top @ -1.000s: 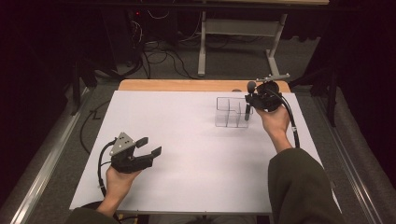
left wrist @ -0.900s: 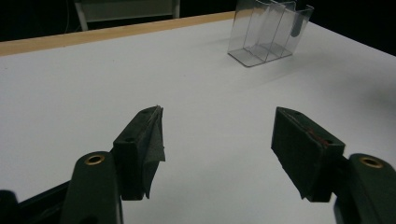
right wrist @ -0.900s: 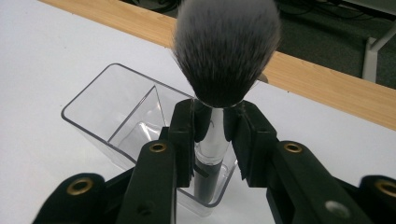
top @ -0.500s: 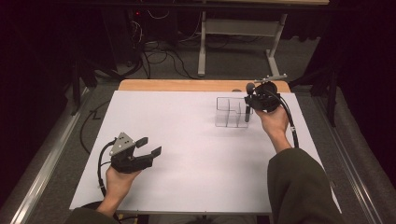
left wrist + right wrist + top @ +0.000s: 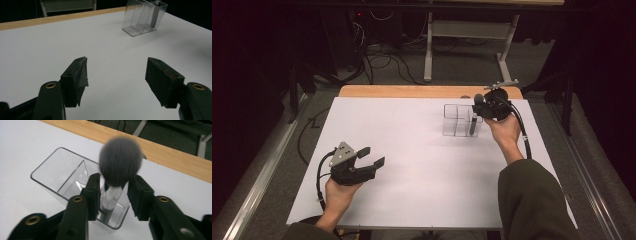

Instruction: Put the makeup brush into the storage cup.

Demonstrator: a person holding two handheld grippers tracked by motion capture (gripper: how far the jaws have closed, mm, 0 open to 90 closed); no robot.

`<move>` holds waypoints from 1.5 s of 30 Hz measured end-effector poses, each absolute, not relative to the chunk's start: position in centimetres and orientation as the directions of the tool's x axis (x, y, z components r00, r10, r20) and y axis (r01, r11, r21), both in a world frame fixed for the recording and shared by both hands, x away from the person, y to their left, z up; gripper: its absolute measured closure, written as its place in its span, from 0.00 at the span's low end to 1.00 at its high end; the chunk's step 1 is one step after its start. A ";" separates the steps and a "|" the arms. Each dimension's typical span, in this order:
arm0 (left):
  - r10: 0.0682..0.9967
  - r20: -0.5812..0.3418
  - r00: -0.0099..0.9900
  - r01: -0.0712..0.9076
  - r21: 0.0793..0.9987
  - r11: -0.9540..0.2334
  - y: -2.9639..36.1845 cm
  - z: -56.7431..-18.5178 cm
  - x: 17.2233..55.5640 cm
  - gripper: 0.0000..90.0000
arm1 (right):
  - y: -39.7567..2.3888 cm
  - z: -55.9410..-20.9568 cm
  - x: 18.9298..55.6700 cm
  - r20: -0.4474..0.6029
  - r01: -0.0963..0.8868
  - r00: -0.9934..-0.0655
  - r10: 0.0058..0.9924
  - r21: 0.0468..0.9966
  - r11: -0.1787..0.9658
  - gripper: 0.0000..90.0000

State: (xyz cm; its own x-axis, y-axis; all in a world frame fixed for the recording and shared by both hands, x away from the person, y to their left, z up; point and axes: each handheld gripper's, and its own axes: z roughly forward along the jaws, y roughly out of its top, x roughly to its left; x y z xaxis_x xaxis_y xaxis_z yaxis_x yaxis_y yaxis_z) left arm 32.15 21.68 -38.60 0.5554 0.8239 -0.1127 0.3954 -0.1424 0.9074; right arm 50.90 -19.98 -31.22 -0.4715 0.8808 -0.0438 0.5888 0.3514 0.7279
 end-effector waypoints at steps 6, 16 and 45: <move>0.823 -0.116 0.555 0.394 0.909 -0.138 21.7 -38.6 32.1 0.38 | -20.0 -31.0 50.6 -0.041 0.581 -0.478 0.878 0.734 0.351 0.60; 0.824 -0.114 0.555 0.395 0.908 -0.140 21.6 -38.6 32.1 0.38 | -20.2 -31.1 50.1 -0.029 0.562 -0.488 0.872 0.755 0.339 0.57; 0.823 -0.116 0.555 0.399 0.906 -0.141 21.6 -38.6 32.2 0.38 | -21.6 -30.7 48.6 -0.012 0.529 -0.502 0.865 0.787 0.318 0.52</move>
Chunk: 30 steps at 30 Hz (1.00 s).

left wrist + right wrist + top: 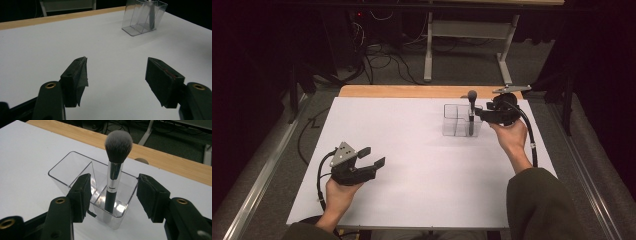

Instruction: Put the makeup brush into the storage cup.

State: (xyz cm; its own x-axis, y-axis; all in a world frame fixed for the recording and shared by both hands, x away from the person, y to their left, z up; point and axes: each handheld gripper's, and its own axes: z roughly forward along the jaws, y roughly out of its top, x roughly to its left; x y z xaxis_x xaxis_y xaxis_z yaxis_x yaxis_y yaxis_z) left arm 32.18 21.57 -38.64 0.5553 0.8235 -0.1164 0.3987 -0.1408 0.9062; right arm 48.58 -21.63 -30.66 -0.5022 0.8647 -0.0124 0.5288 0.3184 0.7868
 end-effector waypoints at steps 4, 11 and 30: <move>0.823 -0.116 0.556 0.399 0.906 -0.141 21.6 -38.6 32.2 0.38 | -21.8 -30.5 48.3 -0.009 0.525 -0.504 0.864 0.791 0.315 0.52; 0.822 -0.115 0.558 0.399 0.905 -0.144 21.5 -38.6 32.2 0.38 | -22.3 -30.5 47.8 -0.011 0.520 -0.509 0.861 0.793 0.317 0.53; 0.822 -0.114 0.558 0.399 0.906 -0.145 21.5 -38.6 32.2 0.38 | -22.7 -30.4 46.5 0.002 0.506 -0.526 0.850 0.804 0.311 0.53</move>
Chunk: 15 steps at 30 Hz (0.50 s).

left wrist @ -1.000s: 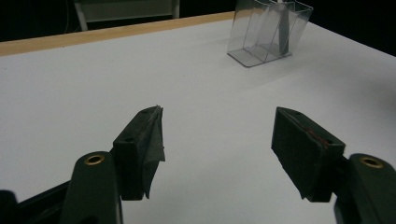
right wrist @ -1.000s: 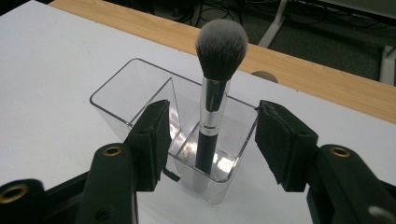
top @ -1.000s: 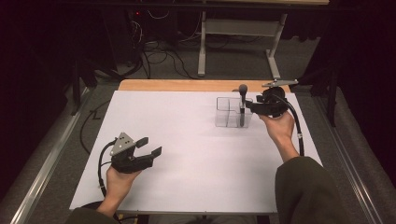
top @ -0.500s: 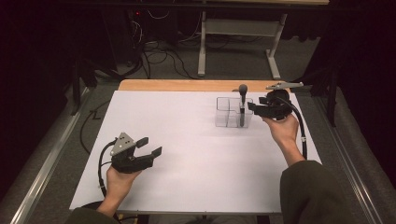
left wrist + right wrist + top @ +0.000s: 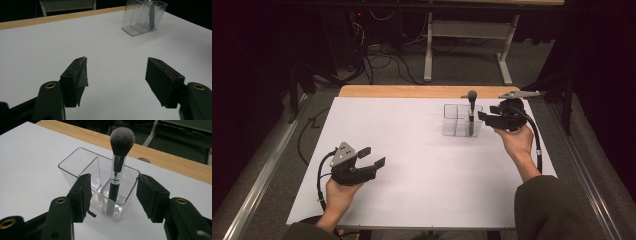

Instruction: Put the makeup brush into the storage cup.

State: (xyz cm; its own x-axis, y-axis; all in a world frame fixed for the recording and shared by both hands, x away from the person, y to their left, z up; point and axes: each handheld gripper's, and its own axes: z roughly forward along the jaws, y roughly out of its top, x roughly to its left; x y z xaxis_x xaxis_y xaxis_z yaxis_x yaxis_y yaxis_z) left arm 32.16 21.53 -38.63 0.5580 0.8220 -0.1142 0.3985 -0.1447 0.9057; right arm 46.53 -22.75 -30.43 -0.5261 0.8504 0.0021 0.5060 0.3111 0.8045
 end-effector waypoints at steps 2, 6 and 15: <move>0.822 -0.114 0.558 0.399 0.905 -0.145 21.5 -38.6 32.2 0.38 | -22.8 -30.4 46.4 0.002 0.505 -0.529 0.849 0.805 0.313 0.53; 0.822 -0.115 0.558 0.398 0.906 -0.143 21.5 -38.6 32.2 0.38 | -23.0 -30.4 46.1 0.009 0.502 -0.531 0.847 0.809 0.306 0.53; 0.822 -0.116 0.557 0.398 0.906 -0.141 21.5 -38.6 32.2 0.38 | -23.5 -30.1 45.3 0.008 0.494 -0.540 0.842 0.813 0.309 0.53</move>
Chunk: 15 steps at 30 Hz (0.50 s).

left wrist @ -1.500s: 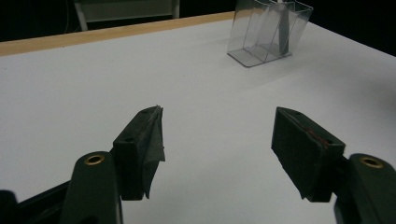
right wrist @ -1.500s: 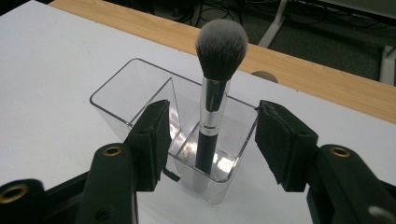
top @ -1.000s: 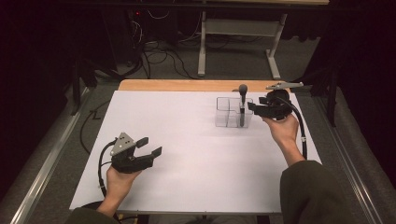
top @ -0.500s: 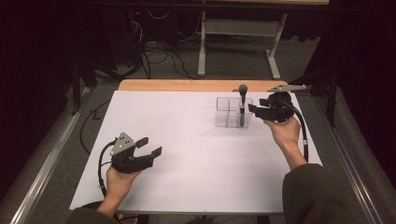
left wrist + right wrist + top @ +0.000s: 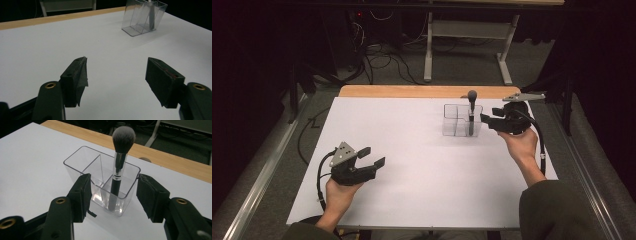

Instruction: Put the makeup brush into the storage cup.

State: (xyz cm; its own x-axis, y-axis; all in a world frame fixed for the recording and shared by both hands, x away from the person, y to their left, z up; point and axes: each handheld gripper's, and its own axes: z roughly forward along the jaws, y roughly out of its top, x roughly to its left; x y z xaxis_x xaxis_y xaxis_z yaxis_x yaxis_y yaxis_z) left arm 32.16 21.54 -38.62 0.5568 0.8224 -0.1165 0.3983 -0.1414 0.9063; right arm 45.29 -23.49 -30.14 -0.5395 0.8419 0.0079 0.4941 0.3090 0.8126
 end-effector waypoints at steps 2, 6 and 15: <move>0.822 -0.115 0.558 0.397 0.906 -0.143 21.5 -38.6 32.1 0.38 | -23.6 -30.1 45.1 0.010 0.490 -0.542 0.840 0.816 0.306 0.53; 0.822 -0.116 0.557 0.398 0.906 -0.142 21.5 -38.6 32.2 0.38 | -23.8 -30.1 44.6 0.013 0.488 -0.545 0.839 0.819 0.304 0.53; 0.822 -0.115 0.558 0.399 0.906 -0.143 21.5 -38.6 32.2 0.38 | -24.0 -29.9 44.0 0.023 0.477 -0.554 0.832 0.828 0.295 0.53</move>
State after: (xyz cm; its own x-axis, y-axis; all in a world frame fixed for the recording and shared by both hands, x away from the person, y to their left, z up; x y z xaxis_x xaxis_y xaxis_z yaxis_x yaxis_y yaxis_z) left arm 32.16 21.51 -38.62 0.5576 0.8221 -0.1153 0.3987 -0.1433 0.9058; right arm 44.02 -24.03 -29.90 -0.5540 0.8322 0.0228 0.4769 0.2948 0.8280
